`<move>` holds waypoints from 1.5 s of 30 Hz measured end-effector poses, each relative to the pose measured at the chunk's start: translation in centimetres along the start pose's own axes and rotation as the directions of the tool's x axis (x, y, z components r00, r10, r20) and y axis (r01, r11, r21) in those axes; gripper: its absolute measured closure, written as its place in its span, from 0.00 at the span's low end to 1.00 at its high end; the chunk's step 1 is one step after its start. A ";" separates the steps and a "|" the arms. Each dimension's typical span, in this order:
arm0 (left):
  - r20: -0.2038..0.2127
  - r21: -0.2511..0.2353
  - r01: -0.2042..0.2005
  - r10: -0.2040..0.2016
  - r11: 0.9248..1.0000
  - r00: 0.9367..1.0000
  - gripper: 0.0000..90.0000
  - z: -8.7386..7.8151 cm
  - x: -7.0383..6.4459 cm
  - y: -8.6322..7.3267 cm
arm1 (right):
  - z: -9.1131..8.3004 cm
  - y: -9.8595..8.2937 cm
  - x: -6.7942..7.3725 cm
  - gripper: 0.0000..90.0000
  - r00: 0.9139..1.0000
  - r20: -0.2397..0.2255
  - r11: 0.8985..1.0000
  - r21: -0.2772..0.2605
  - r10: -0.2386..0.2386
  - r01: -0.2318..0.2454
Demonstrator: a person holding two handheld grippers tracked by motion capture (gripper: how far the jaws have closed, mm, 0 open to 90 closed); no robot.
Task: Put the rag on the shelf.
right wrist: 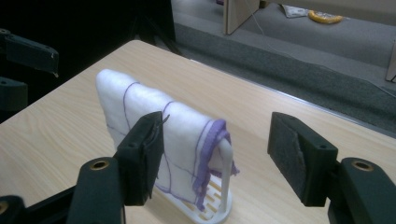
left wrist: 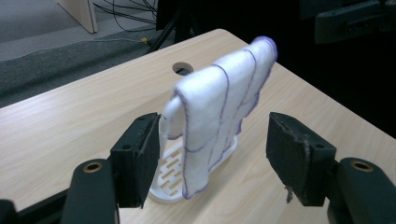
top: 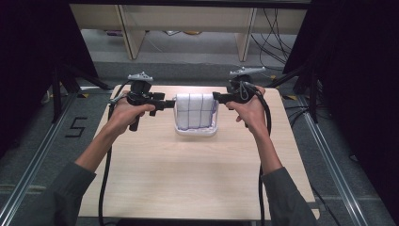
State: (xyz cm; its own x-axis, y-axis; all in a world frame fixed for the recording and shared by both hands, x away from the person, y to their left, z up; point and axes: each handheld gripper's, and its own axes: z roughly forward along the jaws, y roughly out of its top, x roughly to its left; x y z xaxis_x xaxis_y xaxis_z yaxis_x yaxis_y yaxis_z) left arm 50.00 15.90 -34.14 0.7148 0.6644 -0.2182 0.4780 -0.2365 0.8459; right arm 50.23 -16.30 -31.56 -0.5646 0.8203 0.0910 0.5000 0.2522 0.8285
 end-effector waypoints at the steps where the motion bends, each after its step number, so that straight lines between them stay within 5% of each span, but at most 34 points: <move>1: 0.005 0.005 -0.009 0.009 1.000 1.000 0.38 0.0 -0.2 -0.2 | -0.1 -0.2 0.0 0.40 1.000 -0.006 1.000 -0.002 -0.006 0.006; 13: 0.035 -0.012 -0.039 0.039 0.999 0.999 0.37 -1.1 -2.1 -2.3 | -1.1 -2.3 1.0 0.39 0.999 -0.033 1.000 -0.010 -0.012 0.012; 27: 0.065 -0.006 -0.021 0.022 1.000 0.998 0.34 -1.6 -2.8 -4.9 | -2.0 -4.4 2.1 0.36 0.996 -0.077 0.998 -0.047 -0.046 0.043; 28: 0.056 -0.012 -0.023 0.024 1.000 0.998 0.34 -1.6 -2.8 -5.0 | -2.2 -4.5 2.4 0.36 0.997 -0.077 0.999 -0.030 -0.017 0.015; 29: 0.060 -0.009 -0.022 0.022 1.000 0.998 0.34 -1.6 -2.9 -5.1 | -2.1 -4.6 2.3 0.36 0.996 -0.079 0.998 -0.043 -0.042 0.039; 45: 0.101 -0.009 -0.055 0.055 0.998 0.993 0.32 -2.2 -3.8 -7.1 | -1.8 -7.1 3.2 0.33 0.995 -0.101 0.998 -0.062 -0.013 0.007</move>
State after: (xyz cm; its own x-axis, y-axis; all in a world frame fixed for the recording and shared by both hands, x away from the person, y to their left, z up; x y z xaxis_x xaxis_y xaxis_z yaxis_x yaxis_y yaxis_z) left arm 42.73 16.65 -38.24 0.7879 0.5756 -0.2189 0.4335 -0.2660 0.8610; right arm 43.72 -16.42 -36.17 -0.6346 0.7609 0.1357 0.4547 0.2256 0.8616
